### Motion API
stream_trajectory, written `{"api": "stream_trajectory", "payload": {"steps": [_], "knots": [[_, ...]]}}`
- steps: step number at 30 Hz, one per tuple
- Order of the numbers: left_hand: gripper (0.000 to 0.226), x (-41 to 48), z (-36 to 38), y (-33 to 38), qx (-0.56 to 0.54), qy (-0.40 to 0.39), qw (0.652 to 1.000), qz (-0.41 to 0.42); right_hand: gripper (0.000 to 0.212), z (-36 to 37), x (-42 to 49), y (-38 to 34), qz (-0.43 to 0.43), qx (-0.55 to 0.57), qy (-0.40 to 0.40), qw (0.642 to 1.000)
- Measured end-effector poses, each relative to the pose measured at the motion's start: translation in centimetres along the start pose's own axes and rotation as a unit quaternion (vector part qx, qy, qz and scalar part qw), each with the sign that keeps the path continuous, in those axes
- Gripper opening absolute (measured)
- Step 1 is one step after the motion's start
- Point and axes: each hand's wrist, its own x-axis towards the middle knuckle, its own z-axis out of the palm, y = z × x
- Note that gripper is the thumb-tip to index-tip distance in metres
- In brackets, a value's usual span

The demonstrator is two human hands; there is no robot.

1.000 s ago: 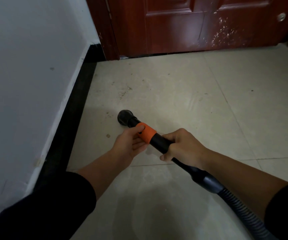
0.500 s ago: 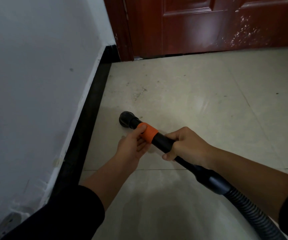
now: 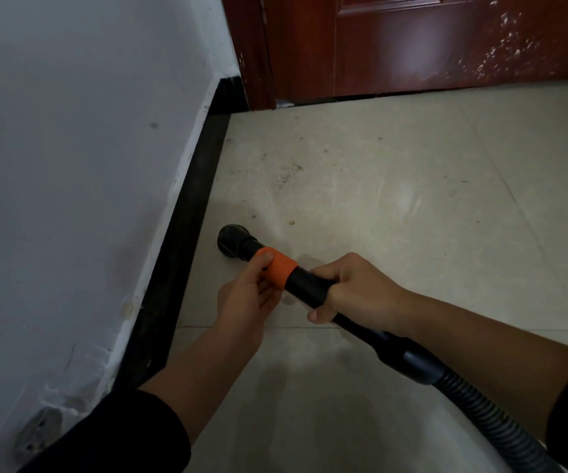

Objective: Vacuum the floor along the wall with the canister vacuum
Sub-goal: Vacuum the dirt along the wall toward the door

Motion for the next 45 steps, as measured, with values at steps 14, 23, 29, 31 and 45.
{"api": "stream_trajectory", "payload": {"steps": [14, 23, 29, 31, 45], "knots": [[0.042, 1.6, -1.0, 0.9, -0.017, 0.004, 1.0, 0.011, 0.016, 1.9, 1.7, -1.5, -0.012, -0.027, 0.011, 0.999], [0.041, 2.8, 1.5, 1.4, -0.018, -0.006, 1.0, 0.012, 0.019, 0.7, 2.3, -1.1, -0.009, -0.02, 0.055, 0.998], [0.033, 3.0, 3.4, 1.2, -0.019, -0.021, 0.999, 0.015, 0.017, -0.4, 2.3, -0.3, -0.006, -0.004, 0.087, 0.996], [0.031, 2.9, 4.1, 1.0, -0.023, -0.021, 0.999, 0.013, 0.018, -0.9, 2.1, 0.1, 0.0, 0.002, 0.096, 0.995], [0.042, 0.7, 8.0, -1.5, -0.007, -0.077, 0.997, -0.014, 0.022, -4.5, -2.2, 2.4, 0.024, -0.001, 0.125, 0.992]]}}
